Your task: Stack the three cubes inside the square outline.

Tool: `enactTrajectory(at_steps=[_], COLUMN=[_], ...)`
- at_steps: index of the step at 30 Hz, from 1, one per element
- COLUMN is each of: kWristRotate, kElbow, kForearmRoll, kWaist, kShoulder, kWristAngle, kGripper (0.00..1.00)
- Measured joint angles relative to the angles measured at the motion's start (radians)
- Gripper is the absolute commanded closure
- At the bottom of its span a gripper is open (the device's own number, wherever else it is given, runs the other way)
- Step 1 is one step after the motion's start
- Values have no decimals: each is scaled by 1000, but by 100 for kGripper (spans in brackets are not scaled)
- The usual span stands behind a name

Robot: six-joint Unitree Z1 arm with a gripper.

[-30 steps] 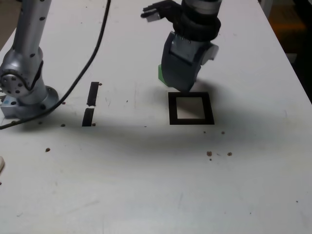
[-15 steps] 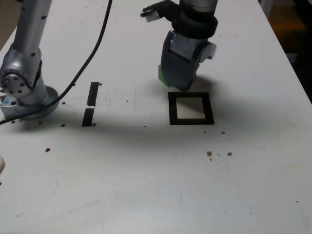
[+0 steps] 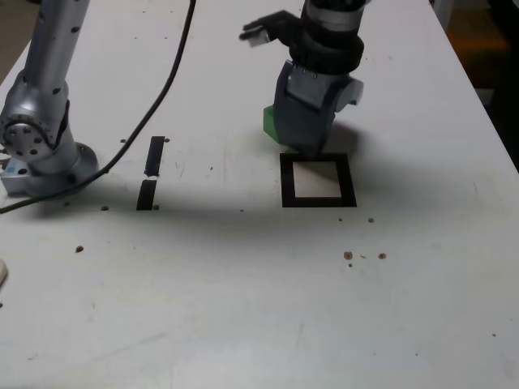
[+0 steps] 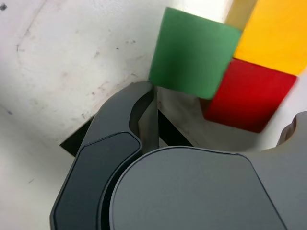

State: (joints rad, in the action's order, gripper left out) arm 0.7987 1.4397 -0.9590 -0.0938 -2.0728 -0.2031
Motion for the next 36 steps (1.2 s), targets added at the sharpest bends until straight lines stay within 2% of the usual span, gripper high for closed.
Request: enactTrajectory(at_steps=[4, 13, 22, 27, 36], kWristRotate=[-6, -46, -69, -79, -96], kElbow=[-3, 28, 58, 79, 92], kForearmRoll=[-8, -77, -126, -129, -127], kWaist=[-1, -53, -83, -76, -57], kShoulder=[-1, 3, 0, -20, -37], kWristAngle=[4, 76, 82, 59, 56], kGripper=[1, 1, 3, 5, 14])
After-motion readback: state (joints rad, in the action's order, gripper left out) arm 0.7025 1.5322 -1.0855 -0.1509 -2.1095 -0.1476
